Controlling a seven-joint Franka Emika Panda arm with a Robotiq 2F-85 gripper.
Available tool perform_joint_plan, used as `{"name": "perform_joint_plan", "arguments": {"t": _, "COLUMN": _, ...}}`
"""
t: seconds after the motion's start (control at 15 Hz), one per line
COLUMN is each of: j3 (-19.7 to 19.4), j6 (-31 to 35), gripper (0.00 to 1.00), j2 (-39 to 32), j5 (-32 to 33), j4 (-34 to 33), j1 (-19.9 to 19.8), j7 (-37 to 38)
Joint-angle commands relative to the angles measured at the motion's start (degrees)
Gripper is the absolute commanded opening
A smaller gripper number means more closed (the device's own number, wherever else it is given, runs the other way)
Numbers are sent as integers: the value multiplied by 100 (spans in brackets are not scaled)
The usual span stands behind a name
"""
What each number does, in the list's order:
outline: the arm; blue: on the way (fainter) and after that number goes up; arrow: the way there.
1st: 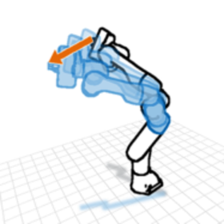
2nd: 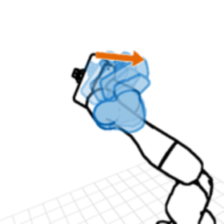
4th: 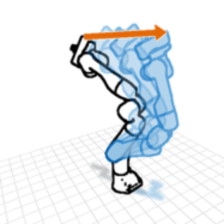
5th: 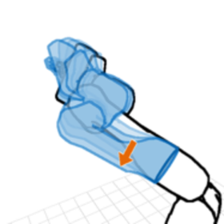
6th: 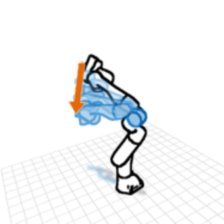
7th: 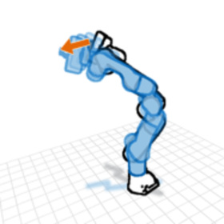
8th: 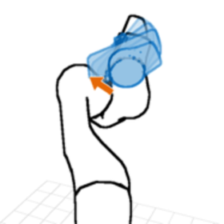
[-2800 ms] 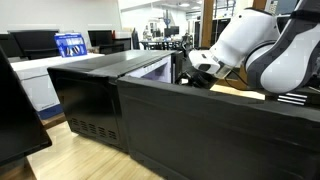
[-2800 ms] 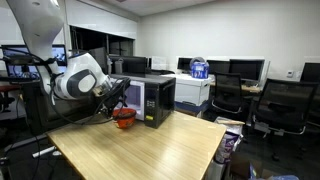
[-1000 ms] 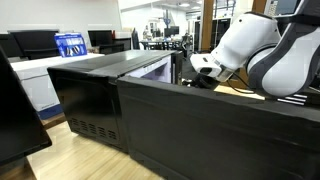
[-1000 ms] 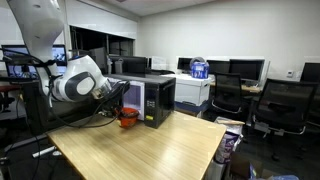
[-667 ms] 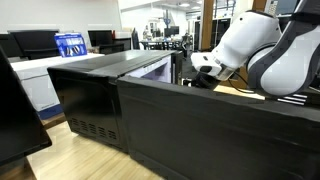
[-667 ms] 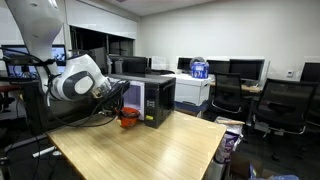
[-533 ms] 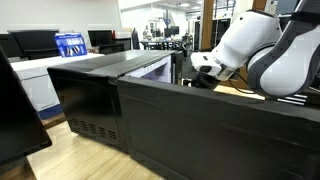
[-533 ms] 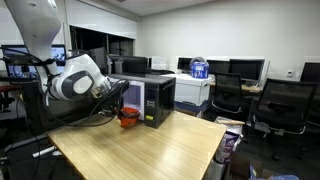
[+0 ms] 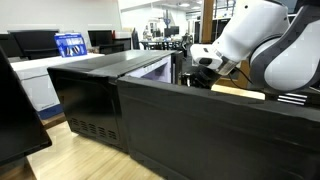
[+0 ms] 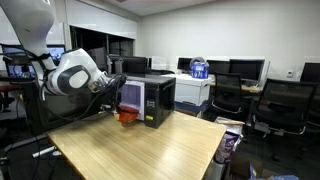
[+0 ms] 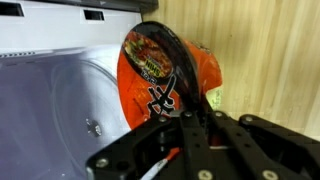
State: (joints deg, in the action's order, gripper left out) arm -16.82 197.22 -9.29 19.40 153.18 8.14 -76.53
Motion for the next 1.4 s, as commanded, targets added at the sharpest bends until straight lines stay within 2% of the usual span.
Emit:
{"name": "perform_joint_plan", "arguments": {"t": 0.0, "j3": -287, "j6": -216, "gripper": 4, "j2": 367, "j5": -349, "j4": 63, "j1": 443, "j7": -351}}
{"name": "perform_joint_plan", "arguments": {"t": 0.33, "j3": -714, "j6": -346, "gripper": 4, "j2": 588, "j5": -635, "j4": 65, "j1": 994, "j7": -605}}
{"name": "perform_joint_plan", "arguments": {"t": 0.67, "j3": -942, "j6": -303, "gripper": 4, "j2": 734, "j5": -851, "j4": 81, "j1": 1414, "j7": -792}}
{"name": "perform_joint_plan", "arguments": {"t": 1.0, "j3": -984, "j6": -230, "gripper": 4, "j2": 851, "j5": -1070, "j4": 44, "j1": 1734, "j7": -867}}
{"name": "perform_joint_plan", "arguments": {"t": 1.33, "j3": -898, "j6": -122, "gripper": 4, "j2": 910, "j5": -910, "j4": 19, "j1": 1851, "j7": -721}}
